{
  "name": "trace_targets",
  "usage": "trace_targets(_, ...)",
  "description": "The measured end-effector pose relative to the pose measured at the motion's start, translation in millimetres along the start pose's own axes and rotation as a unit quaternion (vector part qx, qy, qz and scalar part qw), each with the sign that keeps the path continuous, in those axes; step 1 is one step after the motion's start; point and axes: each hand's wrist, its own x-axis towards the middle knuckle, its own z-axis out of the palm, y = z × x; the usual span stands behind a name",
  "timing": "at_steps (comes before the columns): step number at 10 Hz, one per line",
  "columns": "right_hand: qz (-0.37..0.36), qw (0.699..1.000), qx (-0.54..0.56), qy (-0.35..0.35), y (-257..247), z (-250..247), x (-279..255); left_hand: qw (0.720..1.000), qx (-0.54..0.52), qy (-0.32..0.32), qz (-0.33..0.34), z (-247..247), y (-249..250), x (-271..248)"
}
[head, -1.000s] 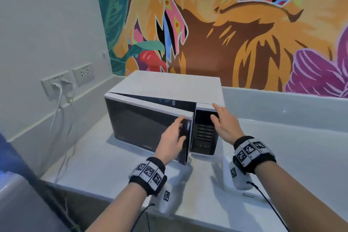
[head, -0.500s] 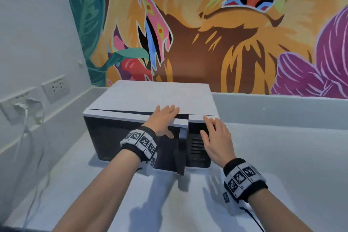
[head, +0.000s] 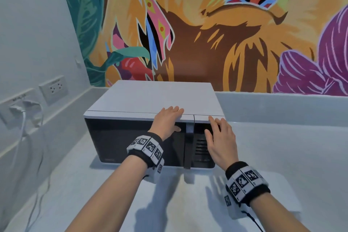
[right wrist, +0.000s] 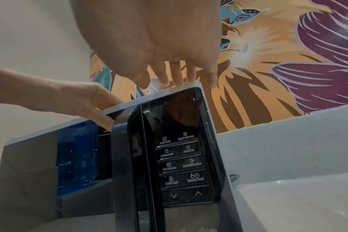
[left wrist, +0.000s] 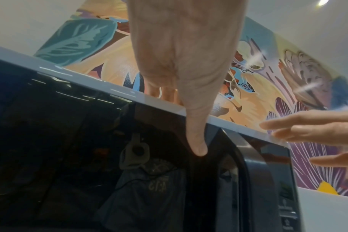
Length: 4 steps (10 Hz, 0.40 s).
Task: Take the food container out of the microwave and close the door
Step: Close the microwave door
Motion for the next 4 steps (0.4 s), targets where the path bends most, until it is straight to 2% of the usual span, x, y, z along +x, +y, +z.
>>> trace_targets(3,0.000,0.999,-0.040,-0.030,-7,-2,-1,0.999,0.002,-0.031,-0.036,-1,10,-4)
trace_targets(4,0.002,0.999,-0.004,-0.046,-6,-10,-2,0.995,-0.021,-0.019,-0.098,-3,27,-18)
